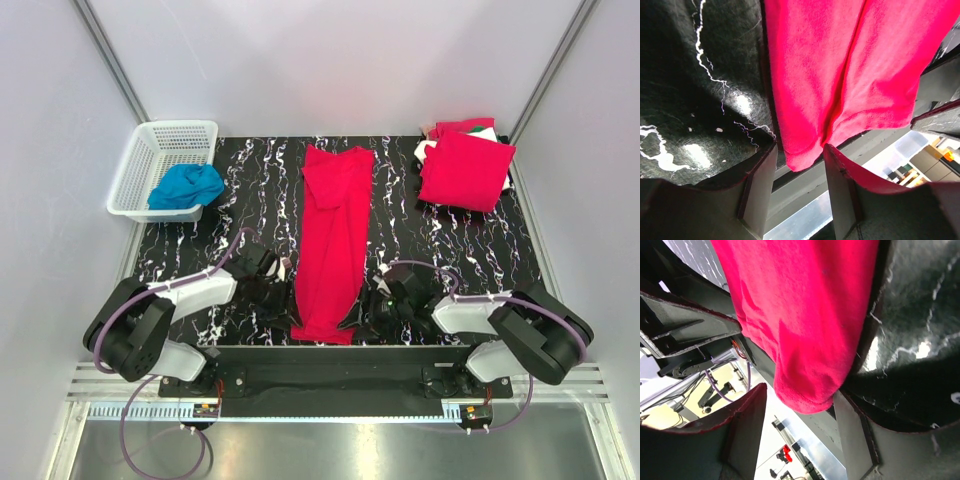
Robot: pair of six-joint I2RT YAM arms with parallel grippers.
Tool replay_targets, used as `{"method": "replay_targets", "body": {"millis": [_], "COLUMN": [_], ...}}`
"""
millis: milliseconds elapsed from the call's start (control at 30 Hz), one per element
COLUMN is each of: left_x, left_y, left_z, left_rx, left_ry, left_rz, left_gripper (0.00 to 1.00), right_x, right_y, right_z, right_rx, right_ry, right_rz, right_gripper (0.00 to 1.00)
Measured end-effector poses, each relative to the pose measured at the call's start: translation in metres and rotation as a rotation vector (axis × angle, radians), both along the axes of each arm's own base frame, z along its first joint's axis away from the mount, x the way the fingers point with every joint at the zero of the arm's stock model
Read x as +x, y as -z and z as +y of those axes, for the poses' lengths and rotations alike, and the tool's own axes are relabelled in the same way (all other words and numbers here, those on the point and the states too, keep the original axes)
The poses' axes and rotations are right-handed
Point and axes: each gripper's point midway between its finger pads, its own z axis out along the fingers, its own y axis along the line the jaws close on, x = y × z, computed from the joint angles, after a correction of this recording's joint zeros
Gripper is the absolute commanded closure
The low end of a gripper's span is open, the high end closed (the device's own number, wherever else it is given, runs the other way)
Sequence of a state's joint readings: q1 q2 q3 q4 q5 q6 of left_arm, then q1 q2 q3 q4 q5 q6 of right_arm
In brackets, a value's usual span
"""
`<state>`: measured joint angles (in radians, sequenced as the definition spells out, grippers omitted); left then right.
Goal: Fold and stack the t-shirts
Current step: Fold the tshirt
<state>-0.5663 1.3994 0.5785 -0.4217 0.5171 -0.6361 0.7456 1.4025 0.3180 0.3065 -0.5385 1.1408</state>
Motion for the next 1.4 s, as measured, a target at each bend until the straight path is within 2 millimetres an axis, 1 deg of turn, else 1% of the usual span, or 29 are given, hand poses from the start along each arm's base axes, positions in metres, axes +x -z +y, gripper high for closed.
{"method": "replay_targets", "body": {"millis": [100,300,467,567,767,833,967,1033,1067,1100,1133,1167,1200,1233,1267,1400], "left_x": [0.000,0.000,0.001,0.001,0.001,0.001,0.001,0.001,0.001,0.001,0.001,0.000,0.001,0.000,0.001,0.000], "left_y": [0.000,0.000,0.001,0.001,0.001,0.001,0.002,0.004,0.005,0.006,0.007,0.008,0.009,0.009,0.008,0.008], "left_z": [0.000,-0.001,-0.002,-0.003,-0.003,-0.003,-0.003,-0.002,-0.002,-0.002,-0.002,-0.002,-0.002,-0.003,-0.004,-0.006], "left_rx": [-0.003,-0.003,-0.008,-0.014,-0.016,-0.016,-0.009,-0.003,-0.001,0.001,0.004,0.004,0.006,-0.001,-0.005,-0.014], "left_ry": [-0.009,-0.015,-0.015,-0.012,-0.011,-0.011,-0.012,-0.012,-0.012,-0.013,-0.012,-0.011,-0.011,-0.011,-0.009,-0.006], "left_rz": [0.000,0.002,0.006,0.007,0.006,0.006,0.007,0.012,0.013,0.016,0.018,0.022,0.021,0.028,0.028,0.032], "left_gripper": [0.50,0.51,0.51,0.51,0.52,0.54,0.66,0.74,0.77,0.80,0.88,0.94,0.98,1.00,1.00,1.00], "right_x": [-0.004,-0.011,-0.012,-0.012,-0.003,-0.001,0.001,0.000,0.000,-0.001,-0.002,-0.002,-0.003,-0.004,-0.005,-0.005], "right_y": [0.000,0.001,0.002,0.002,0.002,0.002,0.004,0.007,0.009,0.011,0.013,0.014,0.016,0.018,0.018,0.019], "right_z": [-0.003,-0.015,-0.017,-0.014,0.000,0.004,0.006,0.004,0.002,0.001,-0.001,-0.003,-0.005,-0.007,-0.008,-0.009], "right_rx": [-0.007,-0.056,-0.068,-0.065,-0.051,-0.048,-0.050,-0.061,-0.068,-0.075,-0.082,-0.089,-0.096,-0.107,-0.108,-0.112], "right_ry": [0.002,0.024,0.031,0.027,0.008,0.001,-0.003,0.003,0.006,0.010,0.013,0.016,0.018,0.024,0.024,0.026], "right_rz": [0.004,0.014,0.020,0.031,0.052,0.059,0.063,0.065,0.063,0.062,0.064,0.061,0.063,0.066,0.066,0.065], "right_gripper": [0.37,0.36,0.36,0.36,0.37,0.38,0.51,0.62,0.66,0.72,0.79,0.84,0.87,0.97,1.00,1.00]}}
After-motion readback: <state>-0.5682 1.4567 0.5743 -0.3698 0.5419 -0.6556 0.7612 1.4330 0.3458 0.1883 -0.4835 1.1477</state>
